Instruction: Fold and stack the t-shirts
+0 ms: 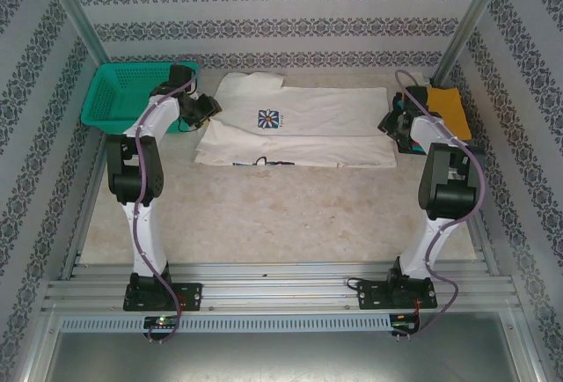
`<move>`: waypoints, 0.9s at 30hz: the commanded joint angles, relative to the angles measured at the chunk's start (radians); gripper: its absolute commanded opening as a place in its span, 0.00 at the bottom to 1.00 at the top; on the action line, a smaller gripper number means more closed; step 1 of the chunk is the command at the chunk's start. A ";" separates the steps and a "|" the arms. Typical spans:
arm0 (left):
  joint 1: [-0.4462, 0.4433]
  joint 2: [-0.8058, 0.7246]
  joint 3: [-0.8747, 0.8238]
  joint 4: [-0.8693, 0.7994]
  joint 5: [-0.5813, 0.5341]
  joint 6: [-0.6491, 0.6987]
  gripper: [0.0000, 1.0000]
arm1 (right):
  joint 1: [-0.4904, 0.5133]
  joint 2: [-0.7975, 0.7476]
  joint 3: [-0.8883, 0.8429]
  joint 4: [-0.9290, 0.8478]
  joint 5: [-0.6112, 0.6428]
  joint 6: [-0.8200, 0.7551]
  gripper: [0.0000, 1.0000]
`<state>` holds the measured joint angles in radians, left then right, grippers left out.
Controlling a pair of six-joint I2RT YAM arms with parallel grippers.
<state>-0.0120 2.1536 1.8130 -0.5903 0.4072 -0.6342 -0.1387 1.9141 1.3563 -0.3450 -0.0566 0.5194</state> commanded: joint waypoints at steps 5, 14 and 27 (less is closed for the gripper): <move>-0.036 -0.102 -0.036 0.017 -0.044 0.049 0.86 | 0.083 -0.195 -0.154 0.109 -0.006 -0.037 0.70; -0.129 -0.250 -0.263 0.156 -0.100 0.033 0.98 | 0.265 -0.200 -0.236 0.162 0.006 -0.018 0.68; -0.209 -0.329 -0.571 0.413 -0.165 -0.014 0.88 | 0.306 -0.036 -0.215 0.017 -0.104 0.079 0.50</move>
<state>-0.2214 1.8557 1.2575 -0.2764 0.2649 -0.6304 0.2020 1.8668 1.1355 -0.2432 -0.1406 0.5804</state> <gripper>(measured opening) 0.884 0.502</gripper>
